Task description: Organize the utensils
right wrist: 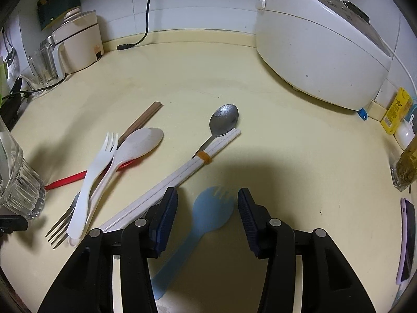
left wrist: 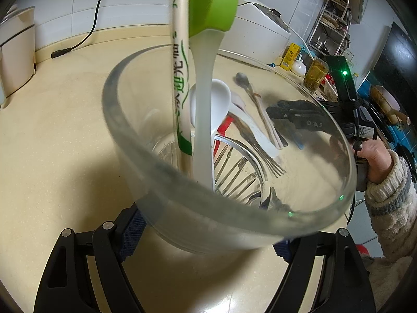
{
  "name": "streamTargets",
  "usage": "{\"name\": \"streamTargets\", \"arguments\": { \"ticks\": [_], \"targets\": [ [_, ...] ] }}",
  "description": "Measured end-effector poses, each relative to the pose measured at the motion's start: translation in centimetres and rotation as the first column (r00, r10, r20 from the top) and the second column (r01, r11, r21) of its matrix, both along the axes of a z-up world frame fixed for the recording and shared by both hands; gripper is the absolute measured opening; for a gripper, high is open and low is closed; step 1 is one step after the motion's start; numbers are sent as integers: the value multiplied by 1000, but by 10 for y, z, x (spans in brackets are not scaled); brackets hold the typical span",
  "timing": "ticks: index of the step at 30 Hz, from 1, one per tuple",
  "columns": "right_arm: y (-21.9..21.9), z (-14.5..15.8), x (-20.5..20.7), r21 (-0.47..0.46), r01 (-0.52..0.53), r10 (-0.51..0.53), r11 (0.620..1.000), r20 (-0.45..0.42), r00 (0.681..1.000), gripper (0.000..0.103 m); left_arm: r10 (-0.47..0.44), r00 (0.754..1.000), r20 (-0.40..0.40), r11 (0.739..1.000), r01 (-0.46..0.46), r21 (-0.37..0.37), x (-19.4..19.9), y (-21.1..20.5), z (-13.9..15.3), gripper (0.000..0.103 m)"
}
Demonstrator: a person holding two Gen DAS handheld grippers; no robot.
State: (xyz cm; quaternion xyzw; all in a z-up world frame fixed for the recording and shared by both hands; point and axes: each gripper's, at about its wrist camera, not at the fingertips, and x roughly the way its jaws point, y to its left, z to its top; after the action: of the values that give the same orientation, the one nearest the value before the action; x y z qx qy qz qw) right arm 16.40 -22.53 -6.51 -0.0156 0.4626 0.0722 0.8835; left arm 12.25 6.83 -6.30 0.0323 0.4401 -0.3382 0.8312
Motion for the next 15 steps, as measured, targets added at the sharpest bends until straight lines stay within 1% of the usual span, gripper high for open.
{"name": "streamTargets", "arguments": {
  "ticks": [1, 2, 8, 12, 15],
  "targets": [
    [-1, 0, 0, 1, 3, -3, 1000, 1, 1000, 42, 0, 1000, 0, 1000, 0, 0, 0, 0, 0, 84],
    [-2, 1, -1, 4, 6, -6, 1000, 3, 1000, 31, 0, 1000, 0, 1000, 0, 0, 0, 0, 0, 84],
    [-6, 1, -8, 85, -14, 12, 996, 24, 1000, 31, -1, 1000, -2, 1000, 1, -4, 1, 1, -1, 84],
    [0, 15, -25, 83, -41, 32, 996, 110, 993, 31, -1, 1000, -2, 1000, 1, -4, 1, 2, -1, 84],
    [7, 33, -41, 44, -57, 47, 997, 198, 979, 31, -1, 1000, 0, 1000, 1, -1, 1, 2, -1, 84]
  ]
}}
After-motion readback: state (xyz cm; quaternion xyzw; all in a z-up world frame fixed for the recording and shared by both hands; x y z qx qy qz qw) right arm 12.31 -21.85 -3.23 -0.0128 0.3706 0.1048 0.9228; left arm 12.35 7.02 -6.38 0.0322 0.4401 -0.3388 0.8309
